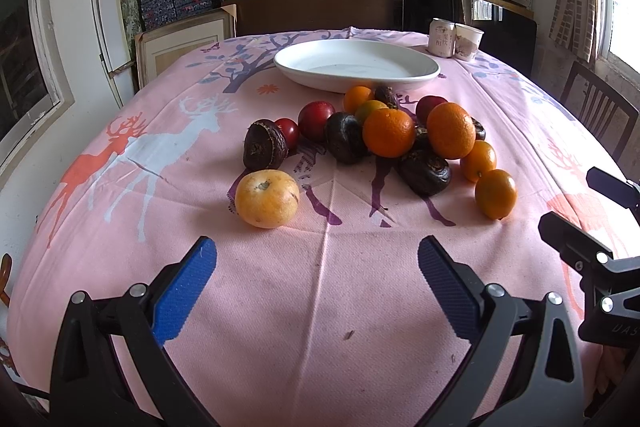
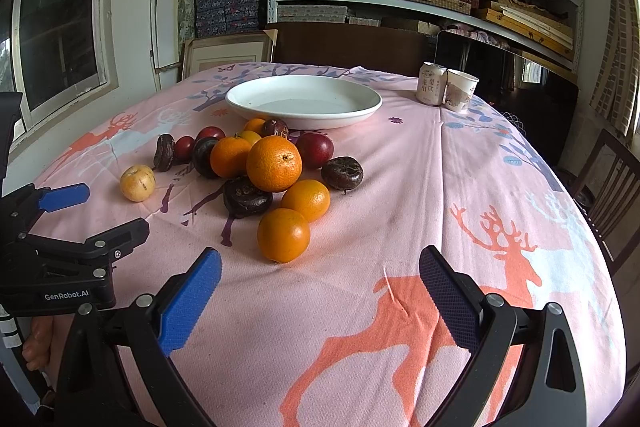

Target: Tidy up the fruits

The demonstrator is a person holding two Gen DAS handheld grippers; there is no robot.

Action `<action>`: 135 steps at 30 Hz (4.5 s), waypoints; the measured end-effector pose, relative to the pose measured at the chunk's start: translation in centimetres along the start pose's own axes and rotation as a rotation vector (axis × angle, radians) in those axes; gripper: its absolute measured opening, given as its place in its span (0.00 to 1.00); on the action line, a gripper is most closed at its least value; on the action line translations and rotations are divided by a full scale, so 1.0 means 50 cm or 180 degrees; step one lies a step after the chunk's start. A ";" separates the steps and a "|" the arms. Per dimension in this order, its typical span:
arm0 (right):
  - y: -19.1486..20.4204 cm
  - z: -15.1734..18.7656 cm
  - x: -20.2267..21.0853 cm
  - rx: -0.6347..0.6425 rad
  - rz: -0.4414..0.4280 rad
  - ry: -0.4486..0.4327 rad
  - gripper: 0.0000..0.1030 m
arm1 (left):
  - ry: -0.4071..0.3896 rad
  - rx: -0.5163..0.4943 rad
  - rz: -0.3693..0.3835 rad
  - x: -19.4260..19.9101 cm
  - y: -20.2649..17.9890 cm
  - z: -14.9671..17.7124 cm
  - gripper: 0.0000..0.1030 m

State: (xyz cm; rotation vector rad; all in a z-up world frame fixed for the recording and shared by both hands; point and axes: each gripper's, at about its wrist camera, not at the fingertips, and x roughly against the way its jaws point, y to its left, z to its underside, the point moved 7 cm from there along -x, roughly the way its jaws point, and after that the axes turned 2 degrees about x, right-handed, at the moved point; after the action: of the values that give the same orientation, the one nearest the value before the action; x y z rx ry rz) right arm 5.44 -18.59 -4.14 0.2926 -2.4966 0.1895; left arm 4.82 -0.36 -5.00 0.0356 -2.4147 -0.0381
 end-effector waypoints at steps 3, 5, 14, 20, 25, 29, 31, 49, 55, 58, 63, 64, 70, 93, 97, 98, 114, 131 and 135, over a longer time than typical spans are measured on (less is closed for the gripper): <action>0.000 0.000 0.000 0.0001 0.0000 0.0005 0.97 | 0.0003 0.0000 0.0003 0.000 -0.001 0.001 0.96; 0.000 0.000 0.000 -0.0002 0.0002 -0.0002 0.97 | 0.0002 0.0002 0.0001 0.000 -0.001 0.001 0.96; 0.001 0.002 0.001 0.0003 0.0005 -0.0005 0.97 | 0.0007 0.0000 0.0005 -0.001 -0.002 0.003 0.96; 0.007 -0.004 0.004 0.0049 0.0007 -0.0040 0.97 | 0.0008 0.0002 0.0006 -0.001 -0.003 0.003 0.96; 0.007 -0.007 0.005 0.0061 -0.0007 -0.0058 0.97 | 0.0007 0.0002 0.0004 -0.001 -0.003 0.004 0.96; 0.009 -0.004 0.006 0.0055 -0.0118 -0.0019 0.97 | 0.0021 -0.0002 0.0041 -0.001 -0.004 0.005 0.96; 0.008 0.000 0.002 0.0050 -0.0198 0.0040 0.97 | 0.0083 -0.0013 0.0214 -0.002 -0.008 0.015 0.96; 0.003 -0.024 -0.053 -0.0342 -0.0988 0.0391 0.97 | 0.0680 0.0213 0.0495 -0.087 0.087 -0.027 0.96; 0.009 -0.020 -0.090 -0.0293 -0.0905 0.0617 0.70 | 0.0695 0.0013 0.0445 -0.108 0.056 -0.025 0.66; 0.010 -0.018 -0.108 -0.0279 -0.0867 0.0705 0.67 | 0.0693 0.0017 0.0515 -0.110 0.055 -0.028 0.64; 0.018 -0.012 -0.138 -0.0242 -0.0857 0.0877 0.62 | 0.0708 0.0014 0.0541 -0.117 0.055 -0.037 0.61; 0.020 -0.012 -0.142 -0.0238 -0.0851 0.0896 0.59 | 0.0718 0.0025 0.0563 -0.119 0.055 -0.040 0.60; 0.027 -0.021 -0.153 -0.0202 -0.0939 0.0907 0.36 | 0.0722 0.0172 0.0627 -0.132 0.067 -0.056 0.42; -0.098 -0.294 -0.165 -0.0870 -0.1135 0.0437 0.36 | 0.0553 0.0105 0.0674 -0.323 -0.049 -0.350 0.41; -0.093 -0.281 -0.139 -0.0939 -0.1241 0.0571 0.36 | 0.0579 0.0069 0.0668 -0.348 -0.056 -0.360 0.42; -0.090 -0.284 -0.134 -0.0913 -0.1234 0.0596 0.36 | 0.0575 0.0068 0.0661 -0.351 -0.056 -0.362 0.46; -0.029 -0.322 -0.391 -0.0532 -0.0528 0.0699 0.49 | 0.0139 0.0282 0.0019 -0.237 0.091 -0.335 0.90; -0.179 -0.187 -0.144 -0.1023 -0.0598 -0.0446 0.76 | 0.0153 0.0233 -0.0112 -0.162 0.152 -0.141 0.92; -0.171 -0.190 -0.147 -0.0896 -0.0464 -0.0444 0.80 | 0.0213 0.0164 -0.0192 -0.168 0.148 -0.137 0.92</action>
State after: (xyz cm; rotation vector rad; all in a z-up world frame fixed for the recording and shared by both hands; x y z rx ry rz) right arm 18.71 -23.71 -0.27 0.3785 -2.5844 -0.2479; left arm 15.55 7.24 -5.20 0.1313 -2.3470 -0.0022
